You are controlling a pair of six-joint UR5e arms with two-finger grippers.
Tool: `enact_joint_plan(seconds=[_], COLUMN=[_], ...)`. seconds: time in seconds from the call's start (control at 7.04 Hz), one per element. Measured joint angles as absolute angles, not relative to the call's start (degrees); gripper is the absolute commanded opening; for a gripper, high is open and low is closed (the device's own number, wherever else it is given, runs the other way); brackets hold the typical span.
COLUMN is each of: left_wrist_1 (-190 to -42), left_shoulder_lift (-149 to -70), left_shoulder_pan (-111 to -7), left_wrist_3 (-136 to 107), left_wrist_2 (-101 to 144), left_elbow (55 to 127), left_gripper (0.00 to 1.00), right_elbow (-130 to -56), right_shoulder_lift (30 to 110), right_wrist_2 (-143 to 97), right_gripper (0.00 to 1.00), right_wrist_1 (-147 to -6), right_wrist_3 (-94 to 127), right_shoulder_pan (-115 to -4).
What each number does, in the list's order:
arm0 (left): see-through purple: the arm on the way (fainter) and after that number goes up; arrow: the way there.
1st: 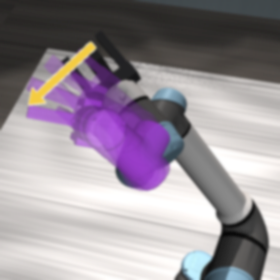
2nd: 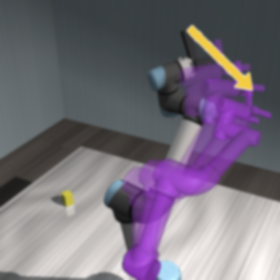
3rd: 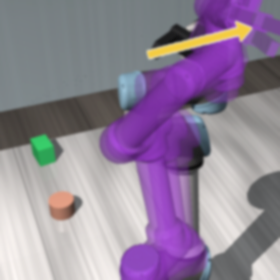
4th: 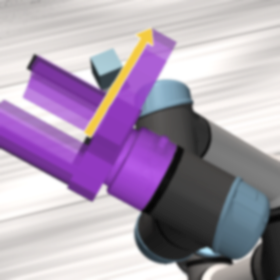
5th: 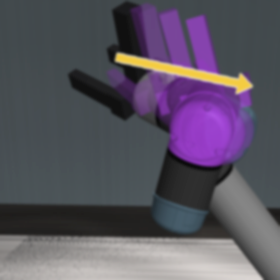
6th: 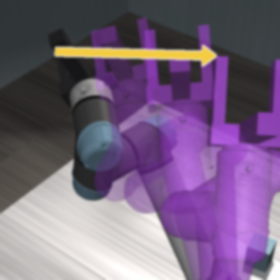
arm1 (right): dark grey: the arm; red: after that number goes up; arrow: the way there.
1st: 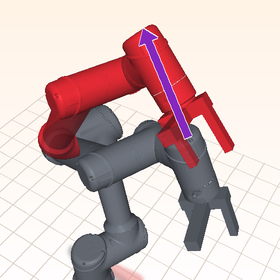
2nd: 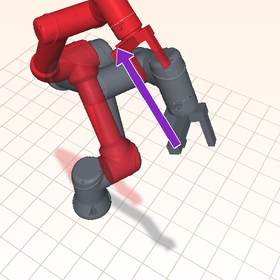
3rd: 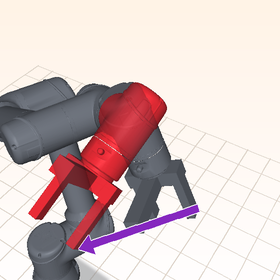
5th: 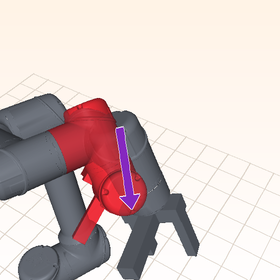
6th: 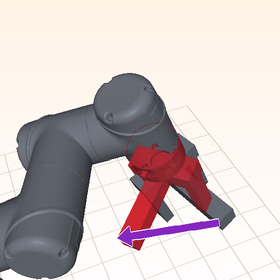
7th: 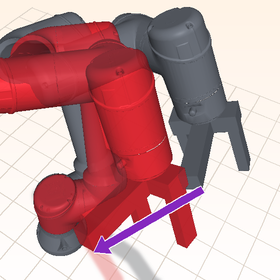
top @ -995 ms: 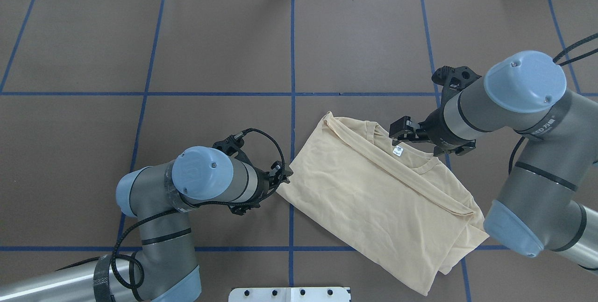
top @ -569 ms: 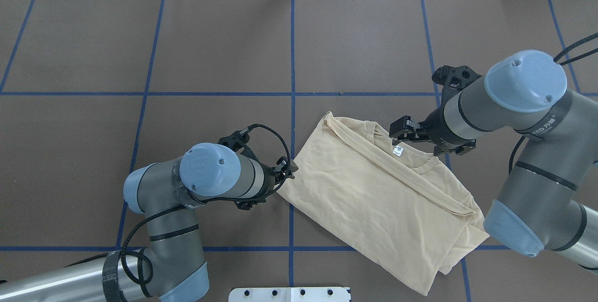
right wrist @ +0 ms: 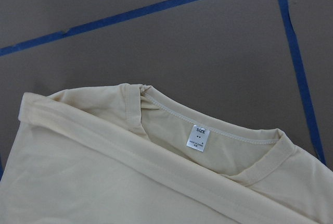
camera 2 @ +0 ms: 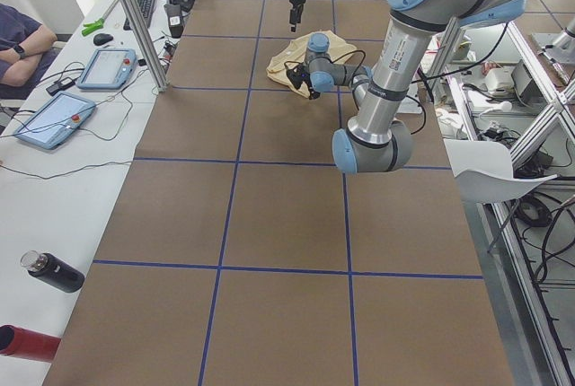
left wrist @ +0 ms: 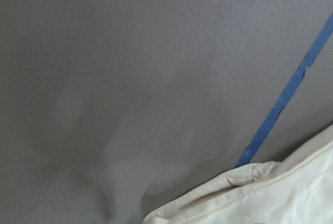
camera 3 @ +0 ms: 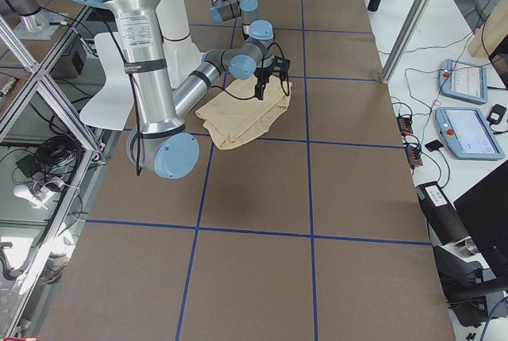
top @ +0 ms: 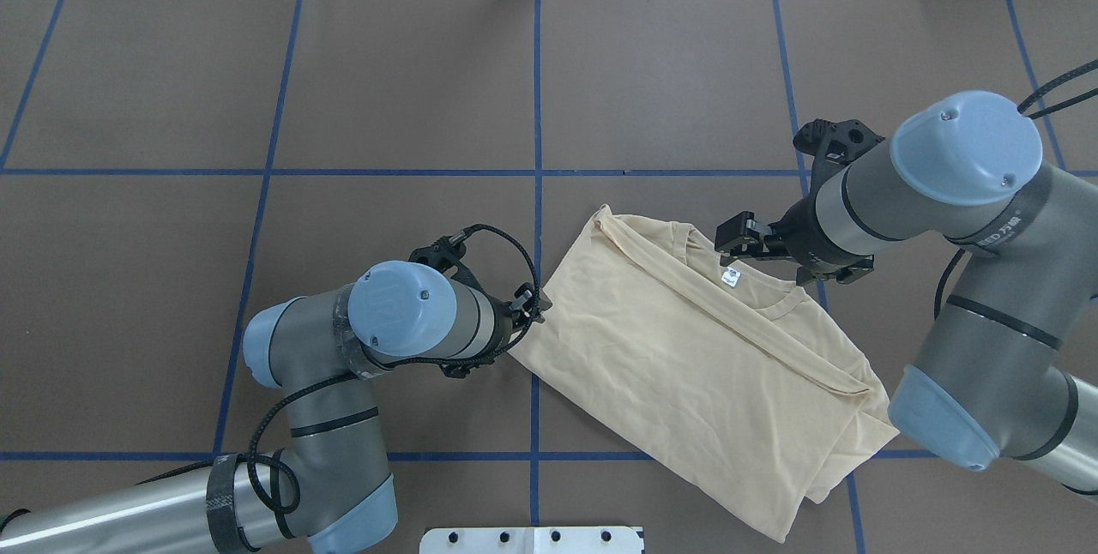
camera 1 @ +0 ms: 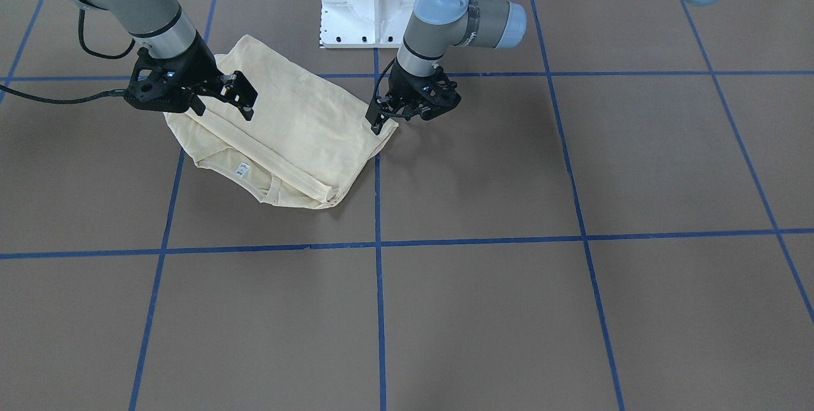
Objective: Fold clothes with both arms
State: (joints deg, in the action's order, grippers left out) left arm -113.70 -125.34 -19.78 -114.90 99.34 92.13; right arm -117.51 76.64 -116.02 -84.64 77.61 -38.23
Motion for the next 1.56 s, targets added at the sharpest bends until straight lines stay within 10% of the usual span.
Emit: enact_joint_plan(seconds=[0.85,1.28,1.56], left_wrist_1=[-113.8,-113.8,-113.7], left_shoulder_lift=[-126.1,-126.8,-126.9], left_shoulder_pan=[-19.8,-19.8,-19.8], left_wrist_3=[-114.8,-114.8,-114.7], left_wrist_2=[99.3,99.3,99.6], left_elbow=[91.1,90.2,90.3], left_gripper=[0.61,0.0,0.0], right_elbow=[-117.5,-117.4,-117.4], right_shoulder_lift=[76.6,76.7,76.7], right_wrist_2=[-116.0,-116.0,-116.0], right_gripper=[1.0,1.0,1.0], right_wrist_1=[-84.6,-84.6,-84.6], right_wrist_3=[77.6,77.6,77.6], right_shoulder_pan=[-38.5,-38.7,-38.8])
